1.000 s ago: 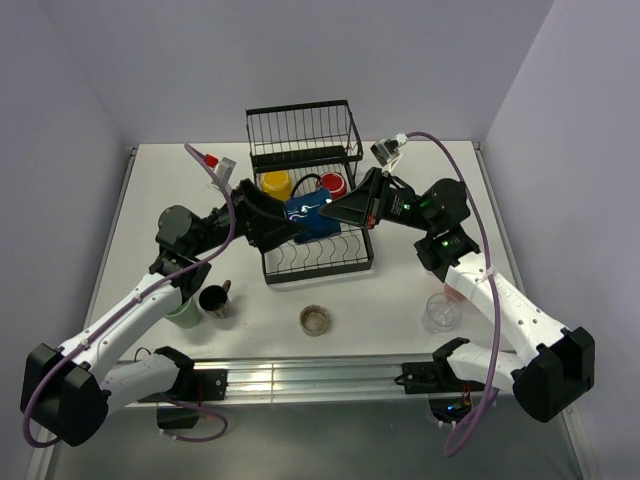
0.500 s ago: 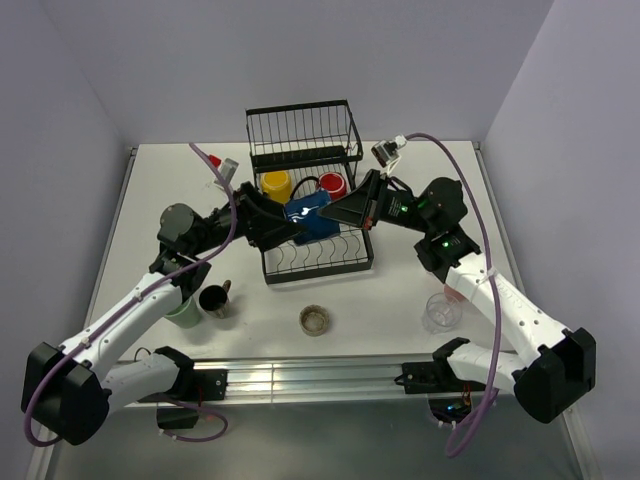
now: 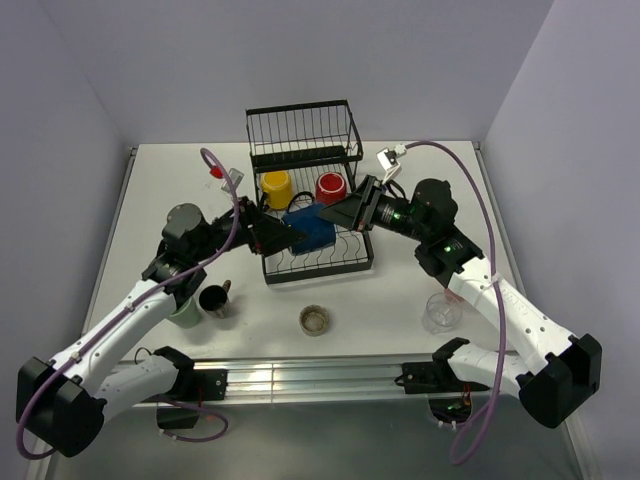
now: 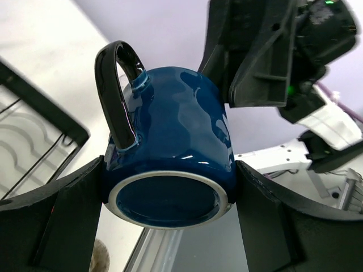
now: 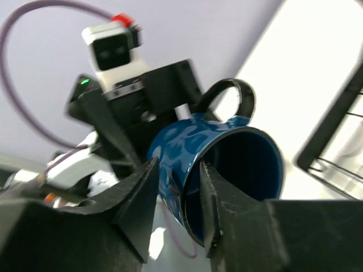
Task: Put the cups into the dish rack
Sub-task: Pass the cup from the right arm to the left, then place the cup upside down on the dish rack
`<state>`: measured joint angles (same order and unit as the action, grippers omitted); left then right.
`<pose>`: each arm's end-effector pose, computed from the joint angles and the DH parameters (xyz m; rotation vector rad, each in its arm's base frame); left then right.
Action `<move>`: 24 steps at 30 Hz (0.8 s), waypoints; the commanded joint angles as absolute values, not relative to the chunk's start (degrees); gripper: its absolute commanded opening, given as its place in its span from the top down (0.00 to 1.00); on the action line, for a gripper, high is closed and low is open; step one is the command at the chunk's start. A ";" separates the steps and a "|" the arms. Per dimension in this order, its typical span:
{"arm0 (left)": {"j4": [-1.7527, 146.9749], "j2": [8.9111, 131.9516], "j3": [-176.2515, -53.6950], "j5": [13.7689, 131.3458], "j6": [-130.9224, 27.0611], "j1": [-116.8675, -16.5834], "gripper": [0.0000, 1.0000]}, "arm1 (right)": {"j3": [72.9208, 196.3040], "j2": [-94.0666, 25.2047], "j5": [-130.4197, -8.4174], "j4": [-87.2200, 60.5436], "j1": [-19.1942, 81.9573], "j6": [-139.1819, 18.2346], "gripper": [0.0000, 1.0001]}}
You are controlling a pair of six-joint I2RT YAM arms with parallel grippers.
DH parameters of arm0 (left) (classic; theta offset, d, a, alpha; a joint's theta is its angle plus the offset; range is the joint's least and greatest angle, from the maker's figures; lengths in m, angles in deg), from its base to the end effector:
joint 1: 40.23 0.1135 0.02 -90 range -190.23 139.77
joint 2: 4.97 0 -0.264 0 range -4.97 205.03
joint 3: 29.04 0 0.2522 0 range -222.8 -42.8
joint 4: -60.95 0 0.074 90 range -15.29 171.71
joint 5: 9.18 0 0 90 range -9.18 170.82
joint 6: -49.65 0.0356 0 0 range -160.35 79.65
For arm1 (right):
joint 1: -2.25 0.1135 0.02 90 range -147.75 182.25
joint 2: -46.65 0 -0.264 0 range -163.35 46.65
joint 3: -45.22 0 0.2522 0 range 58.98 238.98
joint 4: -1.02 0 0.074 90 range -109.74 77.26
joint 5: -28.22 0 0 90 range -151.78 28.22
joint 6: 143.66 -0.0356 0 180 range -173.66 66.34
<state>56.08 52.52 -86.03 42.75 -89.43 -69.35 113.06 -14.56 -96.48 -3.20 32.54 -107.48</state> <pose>0.1920 -0.1321 0.3417 0.3146 1.7069 -1.5427 0.2027 0.1419 0.3783 -0.1948 1.7691 1.5747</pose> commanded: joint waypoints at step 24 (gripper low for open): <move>106.79 67.79 -116.18 76.15 -71.73 -71.51 1.00 | 126.83 -15.84 -49.21 -37.26 33.28 -91.54 0.52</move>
